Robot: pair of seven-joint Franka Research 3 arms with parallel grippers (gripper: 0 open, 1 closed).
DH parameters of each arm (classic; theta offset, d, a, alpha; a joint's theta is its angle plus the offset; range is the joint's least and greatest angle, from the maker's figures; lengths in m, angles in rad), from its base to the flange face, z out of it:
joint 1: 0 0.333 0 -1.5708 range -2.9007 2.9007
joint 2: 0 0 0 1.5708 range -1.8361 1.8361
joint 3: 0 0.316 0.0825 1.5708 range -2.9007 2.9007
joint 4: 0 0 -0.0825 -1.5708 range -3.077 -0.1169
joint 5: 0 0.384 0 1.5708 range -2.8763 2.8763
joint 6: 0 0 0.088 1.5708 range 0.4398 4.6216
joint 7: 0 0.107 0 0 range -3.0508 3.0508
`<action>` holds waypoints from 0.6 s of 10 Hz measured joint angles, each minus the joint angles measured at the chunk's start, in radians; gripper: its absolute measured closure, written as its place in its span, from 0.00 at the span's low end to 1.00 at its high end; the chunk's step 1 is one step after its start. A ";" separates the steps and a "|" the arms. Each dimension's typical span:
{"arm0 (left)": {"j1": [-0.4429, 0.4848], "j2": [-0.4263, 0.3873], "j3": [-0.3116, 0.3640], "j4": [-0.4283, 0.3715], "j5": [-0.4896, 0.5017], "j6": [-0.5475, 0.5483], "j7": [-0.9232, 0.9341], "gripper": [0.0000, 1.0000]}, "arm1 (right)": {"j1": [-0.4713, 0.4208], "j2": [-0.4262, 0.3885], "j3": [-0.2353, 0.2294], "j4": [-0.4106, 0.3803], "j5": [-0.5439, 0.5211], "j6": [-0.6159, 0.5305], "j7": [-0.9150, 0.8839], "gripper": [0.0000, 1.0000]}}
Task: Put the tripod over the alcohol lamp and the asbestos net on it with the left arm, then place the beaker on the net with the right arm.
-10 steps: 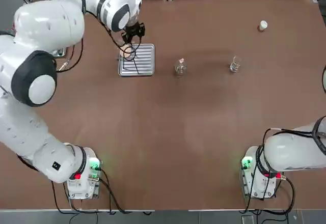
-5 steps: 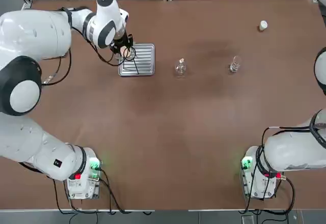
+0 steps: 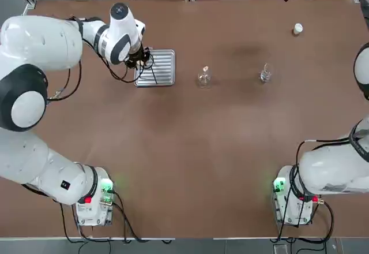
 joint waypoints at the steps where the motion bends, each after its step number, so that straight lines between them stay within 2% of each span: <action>1: 0.000 0.002 0.000 -0.002 0.000 0.001 0.000 0.57 | -0.031 0.020 0.005 0.000 0.058 -0.011 -0.153 0.00; 4: 0.000 0.005 0.000 -0.003 0.001 0.004 0.001 0.72 | -0.141 0.100 0.063 -0.001 0.214 -0.020 -0.498 0.00; 6: 0.000 0.007 0.000 -0.003 0.001 0.004 0.001 0.74 | -0.215 0.149 0.117 -0.002 0.323 -0.037 -0.696 0.00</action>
